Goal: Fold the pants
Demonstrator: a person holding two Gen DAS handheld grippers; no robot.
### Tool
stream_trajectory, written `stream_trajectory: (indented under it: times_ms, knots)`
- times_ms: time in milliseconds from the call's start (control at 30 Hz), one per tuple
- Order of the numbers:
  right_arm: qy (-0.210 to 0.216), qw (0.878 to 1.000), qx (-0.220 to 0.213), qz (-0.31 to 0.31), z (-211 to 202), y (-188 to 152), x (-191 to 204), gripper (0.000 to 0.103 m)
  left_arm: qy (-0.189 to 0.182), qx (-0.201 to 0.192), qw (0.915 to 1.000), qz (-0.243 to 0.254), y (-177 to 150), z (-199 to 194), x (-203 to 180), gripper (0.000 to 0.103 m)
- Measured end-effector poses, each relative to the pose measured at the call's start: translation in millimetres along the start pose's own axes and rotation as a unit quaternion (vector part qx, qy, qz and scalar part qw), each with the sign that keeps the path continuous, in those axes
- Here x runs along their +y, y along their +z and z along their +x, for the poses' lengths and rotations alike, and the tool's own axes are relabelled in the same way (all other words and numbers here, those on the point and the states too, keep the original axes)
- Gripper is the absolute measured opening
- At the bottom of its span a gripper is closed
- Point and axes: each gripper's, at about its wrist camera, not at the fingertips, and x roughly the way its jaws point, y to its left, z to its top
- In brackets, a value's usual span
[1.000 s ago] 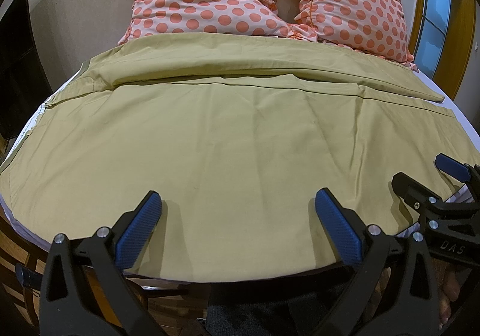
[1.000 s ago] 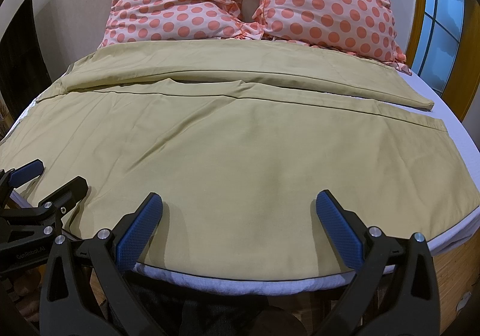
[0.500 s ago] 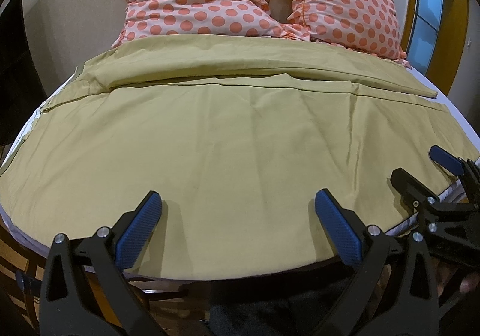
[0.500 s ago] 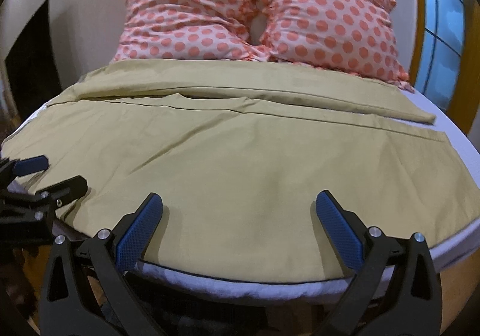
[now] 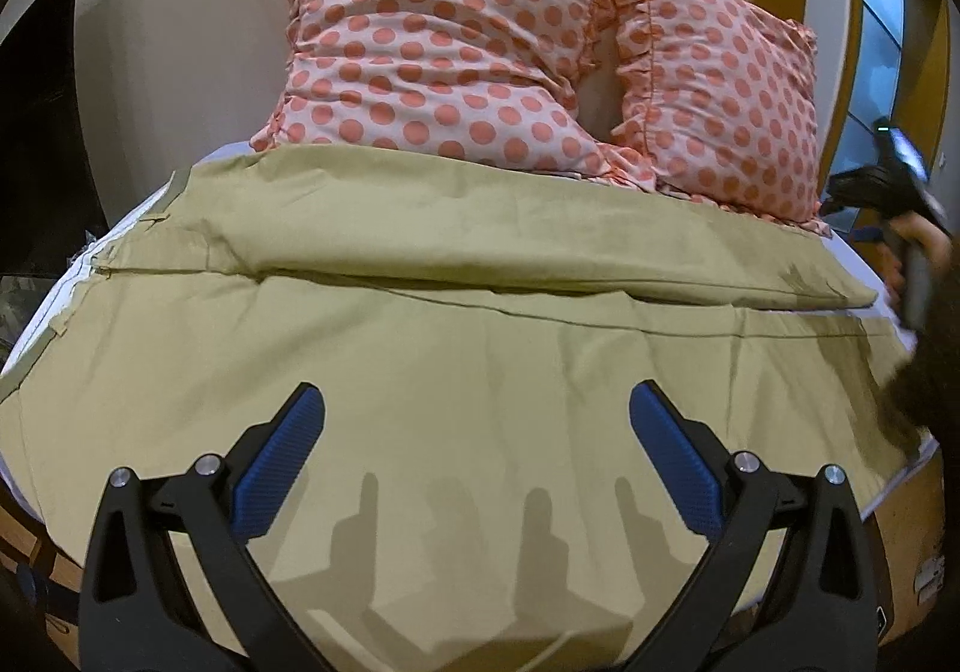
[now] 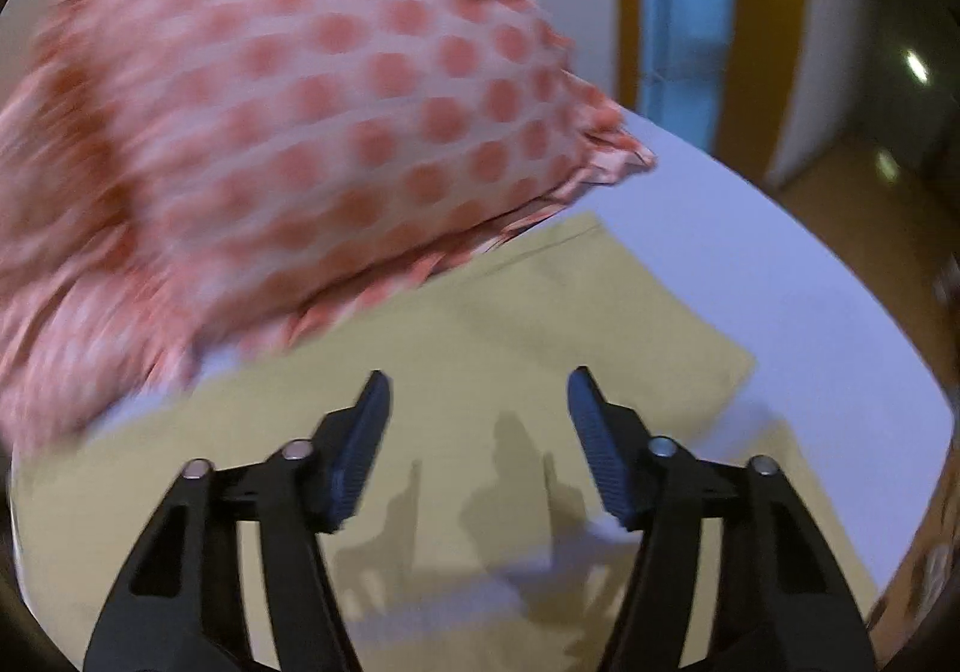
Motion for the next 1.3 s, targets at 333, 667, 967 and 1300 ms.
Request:
stream_trajectory:
  times_ms: [333, 667, 967, 1300]
  knots:
    - [-0.104, 0.991, 0.039, 0.079, 114, 54, 2, 0.024, 0.008, -0.012, 0.9997, 0.022, 11, 13, 8, 0.101]
    - [0.053, 0.99, -0.019, 0.13, 96, 33, -66, 0.001, -0.017, -0.009, 0.9994, -0.028, 8, 18, 21, 0.101]
    - [0.211, 0.961, -0.087, 0.158, -53, -70, -137, 0.001, -0.018, -0.035, 0.9982, -0.045, -1, -7, 29, 0.101]
    - [0.225, 0.95, 0.024, 0.216, -73, -163, -187, 0.004, -0.046, -0.044, 0.9966, -0.051, 6, -16, 27, 0.101]
